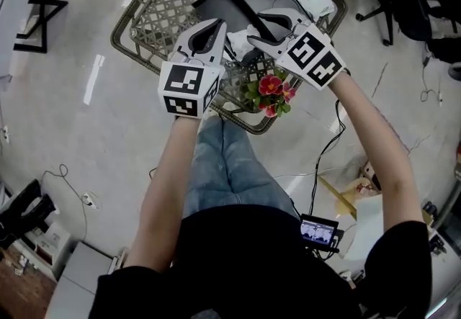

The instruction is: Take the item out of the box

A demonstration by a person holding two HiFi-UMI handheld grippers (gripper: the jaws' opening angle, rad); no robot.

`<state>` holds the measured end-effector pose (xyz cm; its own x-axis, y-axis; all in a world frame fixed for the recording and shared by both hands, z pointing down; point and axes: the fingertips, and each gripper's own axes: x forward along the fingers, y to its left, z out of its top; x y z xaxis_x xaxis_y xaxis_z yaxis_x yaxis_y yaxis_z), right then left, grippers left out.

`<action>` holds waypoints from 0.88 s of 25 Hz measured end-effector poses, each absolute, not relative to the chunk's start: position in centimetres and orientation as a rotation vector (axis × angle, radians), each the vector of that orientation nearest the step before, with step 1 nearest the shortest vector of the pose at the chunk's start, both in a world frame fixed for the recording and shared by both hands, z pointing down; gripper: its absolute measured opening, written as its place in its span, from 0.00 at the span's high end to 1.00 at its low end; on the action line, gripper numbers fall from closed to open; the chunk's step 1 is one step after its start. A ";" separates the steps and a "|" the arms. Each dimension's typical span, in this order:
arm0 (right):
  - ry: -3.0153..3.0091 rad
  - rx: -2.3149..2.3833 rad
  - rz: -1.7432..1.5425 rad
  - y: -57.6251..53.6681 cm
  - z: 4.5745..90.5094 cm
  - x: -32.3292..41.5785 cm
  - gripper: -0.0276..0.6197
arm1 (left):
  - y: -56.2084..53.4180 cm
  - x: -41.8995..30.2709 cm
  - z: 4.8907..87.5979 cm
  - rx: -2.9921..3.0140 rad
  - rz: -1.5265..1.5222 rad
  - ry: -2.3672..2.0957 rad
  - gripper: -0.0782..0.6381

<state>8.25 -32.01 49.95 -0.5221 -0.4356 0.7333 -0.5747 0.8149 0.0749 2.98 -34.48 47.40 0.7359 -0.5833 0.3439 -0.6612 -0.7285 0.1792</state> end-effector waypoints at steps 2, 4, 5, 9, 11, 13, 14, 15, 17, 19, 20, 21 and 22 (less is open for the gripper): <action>-2.140 0.593 0.181 -31.6 52.6 7.9 0.62 | -34.4 2.9 48.4 2.629 0.391 -0.977 0.86; -2.076 0.460 0.141 -31.1 54.9 7.6 0.63 | -34.3 3.1 49.2 2.618 0.399 -0.975 0.86; -2.048 0.402 0.123 -30.8 55.9 7.5 0.63 | -34.3 3.2 49.6 2.615 0.404 -0.973 0.86; -1.963 0.217 0.058 -29.9 58.8 7.0 0.63 | -34.3 3.4 51.1 2.589 0.423 -0.977 0.86; -1.913 0.157 0.024 -29.6 60.2 7.1 0.64 | -34.5 3.4 51.7 2.574 0.423 -0.983 0.86; -1.869 0.112 -0.001 -29.6 61.4 7.3 0.64 | -34.5 3.5 52.0 2.565 0.426 -0.985 0.86; -1.847 0.090 -0.015 -29.6 61.9 7.4 0.65 | -34.5 3.5 52.2 2.563 0.428 -0.985 0.86; -1.823 0.065 -0.035 -29.6 62.4 7.5 0.66 | -34.6 3.5 52.3 2.561 0.429 -0.986 0.86; -1.773 0.012 -0.078 -29.6 63.3 7.6 0.68 | -34.6 3.4 52.5 2.556 0.428 -0.987 0.86; -1.734 -0.035 -0.093 -29.5 64.0 7.4 0.68 | -34.6 3.3 52.6 2.552 0.424 -0.991 0.86; -1.717 -0.052 -0.088 -29.4 64.4 7.4 0.68 | -34.6 3.2 52.6 2.550 0.422 -0.993 0.86; -1.699 -0.065 -0.082 -29.4 64.8 7.5 0.68 | -34.5 3.2 52.7 2.548 0.422 -0.995 0.86; -1.680 -0.076 -0.080 -29.4 65.2 7.5 0.68 | -34.5 3.1 52.7 2.547 0.424 -0.996 0.86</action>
<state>7.54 -29.37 65.20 -0.1104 0.0030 0.9939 0.0975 0.9952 0.0079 3.12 -34.45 52.72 0.7046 -0.5837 0.4036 -0.6956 -0.6806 0.2300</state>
